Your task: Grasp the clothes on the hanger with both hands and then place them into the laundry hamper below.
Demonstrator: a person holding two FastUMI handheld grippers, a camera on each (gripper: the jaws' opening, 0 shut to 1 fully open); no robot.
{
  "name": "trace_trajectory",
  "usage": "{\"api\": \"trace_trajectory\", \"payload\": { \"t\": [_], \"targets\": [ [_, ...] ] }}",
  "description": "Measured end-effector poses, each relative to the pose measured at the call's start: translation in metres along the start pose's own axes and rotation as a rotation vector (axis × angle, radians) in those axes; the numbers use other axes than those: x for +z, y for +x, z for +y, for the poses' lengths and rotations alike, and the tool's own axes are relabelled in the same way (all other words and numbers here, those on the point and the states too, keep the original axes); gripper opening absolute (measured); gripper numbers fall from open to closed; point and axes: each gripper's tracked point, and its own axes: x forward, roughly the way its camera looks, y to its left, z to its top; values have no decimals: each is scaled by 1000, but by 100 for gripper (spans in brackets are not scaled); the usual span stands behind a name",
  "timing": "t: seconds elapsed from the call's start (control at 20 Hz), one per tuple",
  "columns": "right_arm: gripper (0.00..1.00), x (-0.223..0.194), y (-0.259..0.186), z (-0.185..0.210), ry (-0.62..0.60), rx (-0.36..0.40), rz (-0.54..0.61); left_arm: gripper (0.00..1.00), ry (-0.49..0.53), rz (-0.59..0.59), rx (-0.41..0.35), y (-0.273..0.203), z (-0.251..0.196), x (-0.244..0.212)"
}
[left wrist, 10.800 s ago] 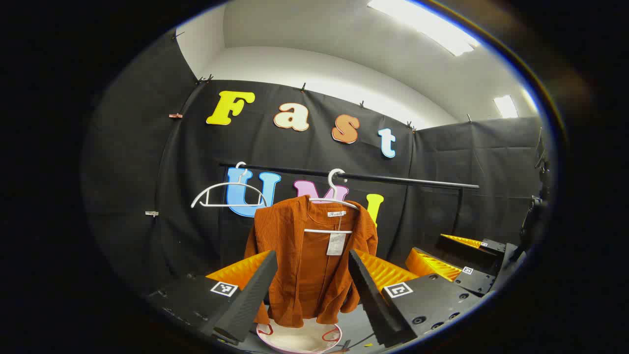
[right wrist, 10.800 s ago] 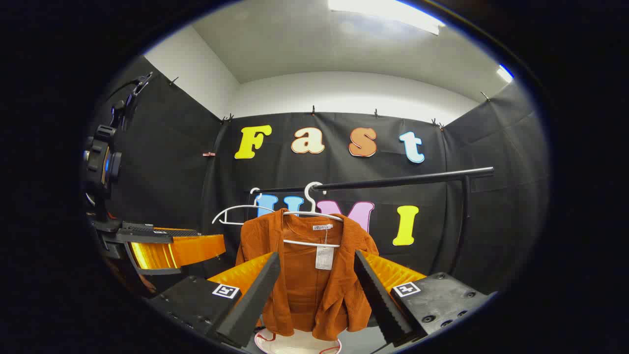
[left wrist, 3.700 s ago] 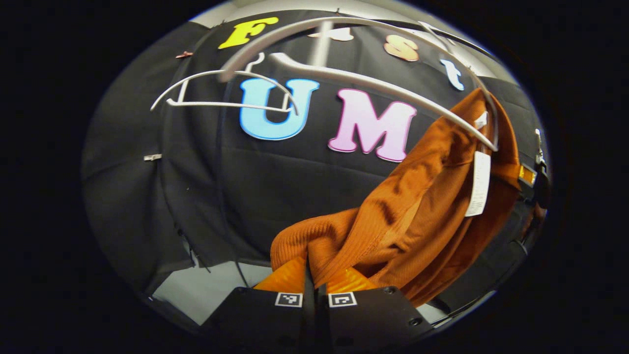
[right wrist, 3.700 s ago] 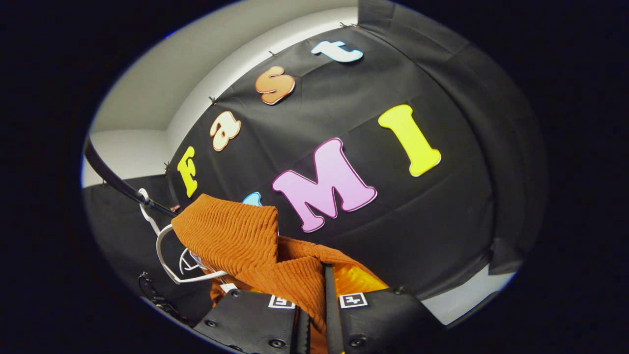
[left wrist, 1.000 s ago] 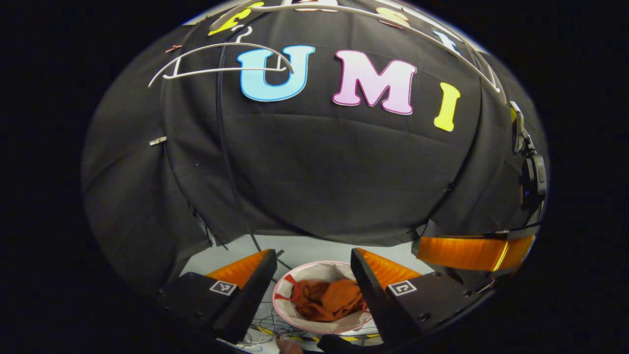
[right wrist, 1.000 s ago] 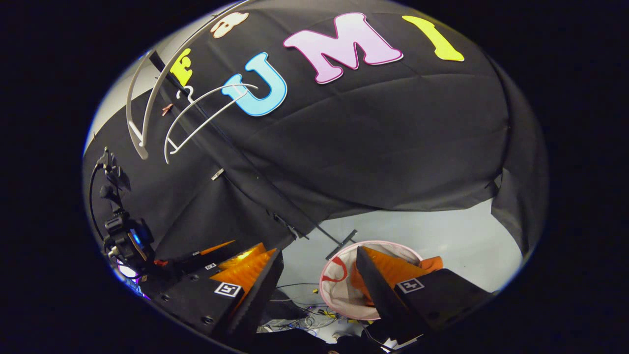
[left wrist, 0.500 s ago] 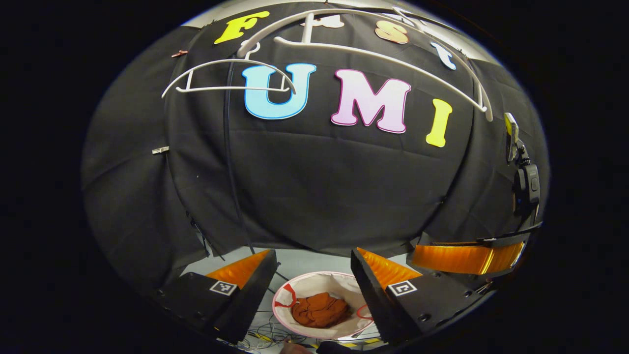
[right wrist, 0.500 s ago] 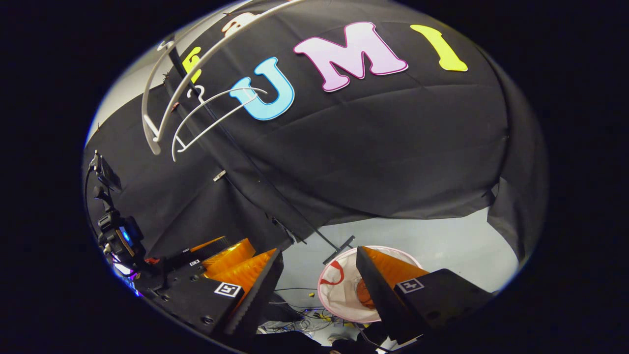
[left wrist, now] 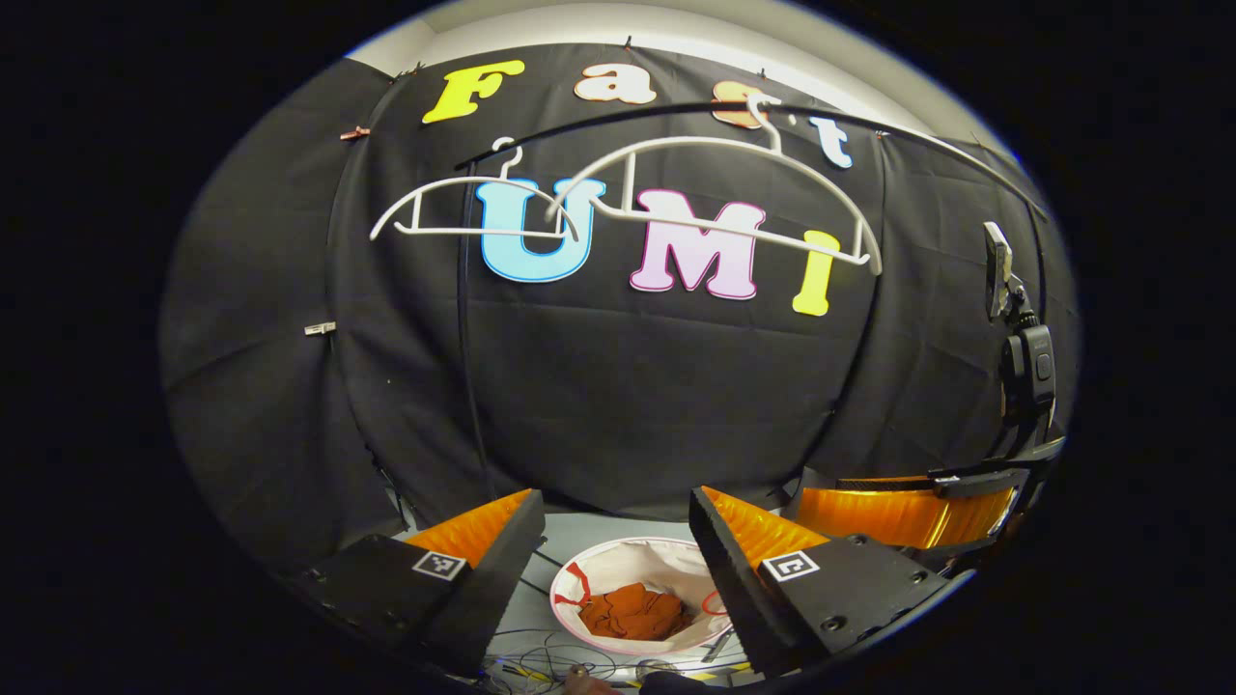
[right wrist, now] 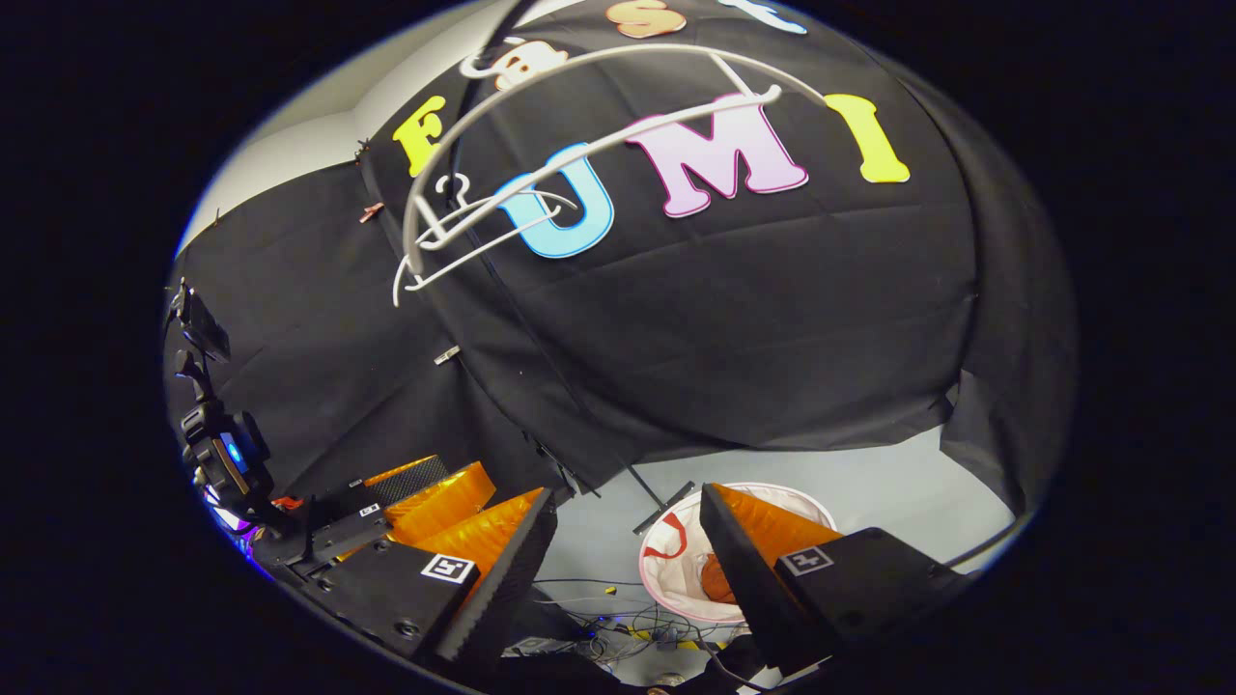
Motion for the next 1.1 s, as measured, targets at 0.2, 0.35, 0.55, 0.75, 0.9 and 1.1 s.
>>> {"api": "trace_trajectory", "payload": {
  "t": [0.2,0.35,0.55,0.75,0.9,1.1],
  "targets": [
    [98,-20,-55,31,-21,-47,-84,95,25,-48,-45,-58,10,-1],
    [98,-1,-93,54,-34,-78,-188,95,50,-94,-80,-95,9,15],
    [98,49,-145,87,-89,-94,-371,92,64,-202,-111,-135,4,66],
    [100,87,-187,109,-151,-101,-500,95,64,-279,-114,-167,-2,104],
    [98,109,-205,118,-199,-93,-565,92,60,-342,-104,-182,-7,133],
    [99,137,-224,127,-237,-61,-631,92,55,-423,-85,-205,-17,169]
  ]
}}
